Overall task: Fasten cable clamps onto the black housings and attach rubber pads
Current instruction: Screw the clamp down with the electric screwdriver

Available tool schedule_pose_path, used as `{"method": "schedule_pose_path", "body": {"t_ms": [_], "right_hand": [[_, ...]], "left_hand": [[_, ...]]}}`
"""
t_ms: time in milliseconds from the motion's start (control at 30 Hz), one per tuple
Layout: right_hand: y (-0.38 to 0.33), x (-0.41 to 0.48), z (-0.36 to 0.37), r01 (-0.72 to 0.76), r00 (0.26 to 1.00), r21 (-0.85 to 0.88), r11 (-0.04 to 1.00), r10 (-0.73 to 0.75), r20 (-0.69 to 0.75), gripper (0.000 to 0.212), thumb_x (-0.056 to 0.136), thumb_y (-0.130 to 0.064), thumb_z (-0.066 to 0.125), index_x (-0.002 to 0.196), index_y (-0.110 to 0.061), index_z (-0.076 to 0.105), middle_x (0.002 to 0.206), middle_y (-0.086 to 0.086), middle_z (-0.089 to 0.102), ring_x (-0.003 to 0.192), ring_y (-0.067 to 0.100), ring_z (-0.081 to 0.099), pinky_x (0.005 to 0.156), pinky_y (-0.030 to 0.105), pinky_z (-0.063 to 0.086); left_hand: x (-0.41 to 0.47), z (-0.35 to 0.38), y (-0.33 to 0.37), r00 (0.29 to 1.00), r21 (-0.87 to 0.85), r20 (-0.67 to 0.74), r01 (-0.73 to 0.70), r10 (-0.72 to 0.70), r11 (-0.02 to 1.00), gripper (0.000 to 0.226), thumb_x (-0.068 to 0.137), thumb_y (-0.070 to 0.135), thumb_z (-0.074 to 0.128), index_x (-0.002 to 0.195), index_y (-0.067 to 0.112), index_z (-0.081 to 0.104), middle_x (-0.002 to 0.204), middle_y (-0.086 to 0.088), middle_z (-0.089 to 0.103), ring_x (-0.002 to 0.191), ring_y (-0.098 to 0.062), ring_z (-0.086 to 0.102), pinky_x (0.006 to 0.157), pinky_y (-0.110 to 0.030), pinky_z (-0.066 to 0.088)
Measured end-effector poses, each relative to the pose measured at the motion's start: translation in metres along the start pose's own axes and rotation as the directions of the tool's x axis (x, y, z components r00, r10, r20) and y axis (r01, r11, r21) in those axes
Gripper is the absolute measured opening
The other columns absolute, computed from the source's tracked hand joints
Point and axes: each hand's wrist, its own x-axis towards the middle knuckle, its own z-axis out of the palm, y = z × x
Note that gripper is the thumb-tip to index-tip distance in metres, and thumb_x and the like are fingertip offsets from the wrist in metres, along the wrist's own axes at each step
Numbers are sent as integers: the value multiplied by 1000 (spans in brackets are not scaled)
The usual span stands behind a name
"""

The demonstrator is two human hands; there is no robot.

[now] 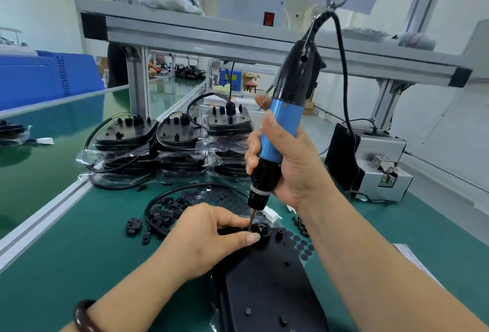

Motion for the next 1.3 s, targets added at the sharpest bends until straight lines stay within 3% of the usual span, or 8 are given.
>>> {"method": "schedule_pose_path", "body": {"t_ms": [133,300,567,767,1033,1300], "right_hand": [[0,1,-2,-7,999,13,1000,7,-31,54,70,-41,72,114,-18,50,63,4,50,52,18,46,51,29,43],[-4,2,-3,-2,998,-18,1000,1,-69,60,67,-44,73,116,-18,51,65,5,52,53,19,47,52,30,43],[-34,-5,-46,-43,959,-127,991,5,-284,67,68,-53,74,118,-17,50,66,3,57,53,17,52,51,26,48],[-39,-22,-85,-122,915,-152,981,52,-400,57,63,-56,76,100,-20,54,66,3,58,52,16,54,49,27,48],[-48,-49,-129,-242,856,-186,952,119,-503,63,61,-60,73,101,-19,49,66,6,60,50,18,54,46,29,49],[-41,-64,-159,-321,799,-175,931,167,-577,85,66,-60,68,131,-10,46,69,7,60,50,20,54,45,29,49]], "left_hand": [[0,3,2,999,-6,-34,-21,21,1000,12,73,44,77,79,52,71,80,32,68,81,14,62,72,-7,45],[1,3,-1,999,28,-26,-32,33,999,16,73,47,76,87,52,70,87,34,67,89,15,60,82,-10,45],[2,7,-3,997,-4,-72,3,-4,1000,15,72,43,79,87,40,75,86,30,70,90,14,60,84,-10,44],[2,11,1,998,-14,-68,-10,9,1000,16,73,40,79,88,37,77,86,27,71,90,13,62,85,-12,45],[3,14,2,997,-33,-73,-40,37,999,14,72,35,80,86,38,76,83,30,70,85,16,61,71,2,39],[3,14,-2,996,-17,-62,-62,61,998,13,72,41,79,79,50,73,85,30,70,87,12,63,70,-1,41]]}}
